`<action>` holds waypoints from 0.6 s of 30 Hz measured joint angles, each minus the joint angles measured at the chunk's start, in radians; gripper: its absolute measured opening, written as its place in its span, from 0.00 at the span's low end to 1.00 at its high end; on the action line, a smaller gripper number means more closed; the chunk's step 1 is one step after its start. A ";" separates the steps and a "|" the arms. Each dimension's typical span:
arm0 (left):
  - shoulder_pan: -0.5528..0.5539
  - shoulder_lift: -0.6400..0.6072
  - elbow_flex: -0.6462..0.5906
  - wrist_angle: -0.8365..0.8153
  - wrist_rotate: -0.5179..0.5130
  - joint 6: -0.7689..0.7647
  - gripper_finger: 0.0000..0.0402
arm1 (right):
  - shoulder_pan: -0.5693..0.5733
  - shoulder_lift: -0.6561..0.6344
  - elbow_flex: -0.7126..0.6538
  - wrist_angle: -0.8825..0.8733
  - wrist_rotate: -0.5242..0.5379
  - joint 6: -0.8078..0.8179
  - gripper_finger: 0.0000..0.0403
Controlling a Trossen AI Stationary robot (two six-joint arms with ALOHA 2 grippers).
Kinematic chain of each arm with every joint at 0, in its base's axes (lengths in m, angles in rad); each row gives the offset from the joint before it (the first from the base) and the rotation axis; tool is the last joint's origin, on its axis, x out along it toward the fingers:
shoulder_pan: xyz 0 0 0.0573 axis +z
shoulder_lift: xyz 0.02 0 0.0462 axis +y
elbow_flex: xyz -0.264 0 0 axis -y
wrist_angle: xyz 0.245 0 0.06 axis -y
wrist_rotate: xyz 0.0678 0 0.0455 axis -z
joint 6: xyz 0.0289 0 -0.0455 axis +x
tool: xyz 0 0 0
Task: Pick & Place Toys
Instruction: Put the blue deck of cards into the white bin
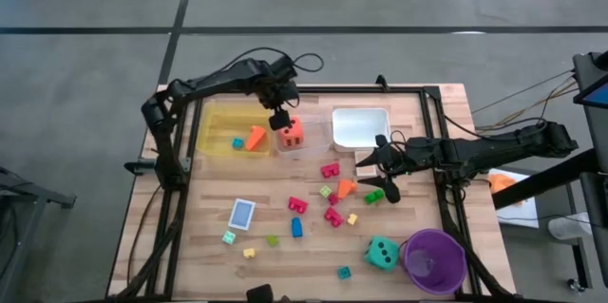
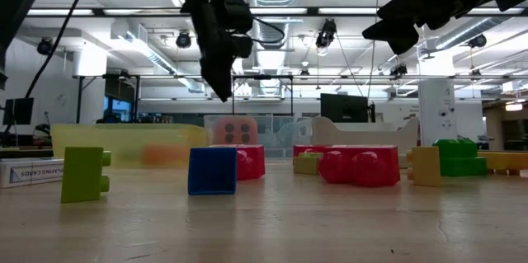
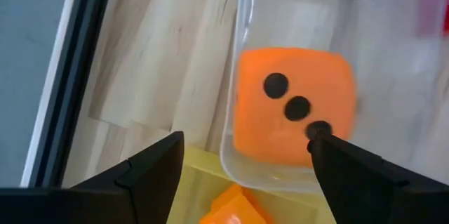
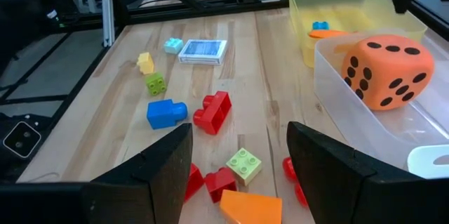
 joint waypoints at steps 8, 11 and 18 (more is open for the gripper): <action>-0.125 -0.081 0.001 -0.187 -0.035 -0.080 0.76 | 0.000 0.000 0.000 0.000 0.000 -0.003 0.57; -0.210 -0.111 0.001 -0.279 -0.074 -0.129 0.73 | 0.000 0.000 0.000 0.000 0.000 -0.003 0.57; -0.439 -0.163 0.001 -0.372 -0.106 -0.325 0.59 | 0.000 0.000 0.000 0.000 0.000 0.000 0.57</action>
